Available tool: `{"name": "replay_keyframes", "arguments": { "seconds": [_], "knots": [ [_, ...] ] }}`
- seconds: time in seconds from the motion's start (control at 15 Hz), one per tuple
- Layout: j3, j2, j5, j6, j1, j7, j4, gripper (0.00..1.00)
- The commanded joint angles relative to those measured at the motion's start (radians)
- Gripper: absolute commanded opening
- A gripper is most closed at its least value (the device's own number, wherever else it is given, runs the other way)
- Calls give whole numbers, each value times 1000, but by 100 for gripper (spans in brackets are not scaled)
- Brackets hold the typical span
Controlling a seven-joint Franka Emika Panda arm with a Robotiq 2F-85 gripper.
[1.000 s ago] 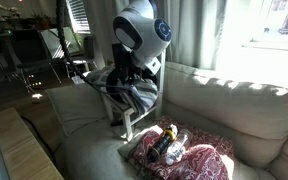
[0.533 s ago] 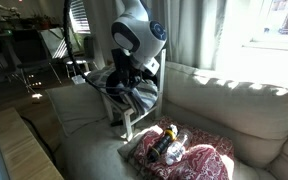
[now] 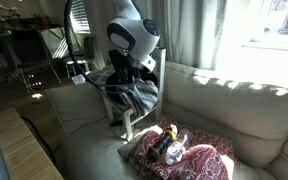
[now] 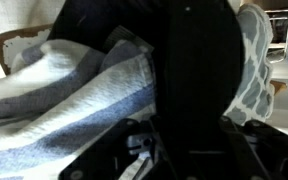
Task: Put the striped grey and white towel inside the black hat and then put the black hat on the maroon fleece
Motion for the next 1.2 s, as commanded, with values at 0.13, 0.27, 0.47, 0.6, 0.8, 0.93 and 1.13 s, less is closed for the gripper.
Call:
{"name": "replay_keyframes", "arguments": {
  "seconds": [0.13,0.27,0.47,0.6,0.8,0.93,1.13],
  "knots": [
    [6,-39,-140,58,42,99,-8,0],
    [12,-67,-206,83,56,132,-18,1],
    [21,-103,-320,146,77,191,-30,2],
    [22,-118,-419,210,92,239,-41,2],
    [37,-138,-557,310,89,309,-66,2],
    [45,-154,-639,375,80,361,-91,2],
    [42,-181,-761,458,66,450,-133,2]
  ]
}}
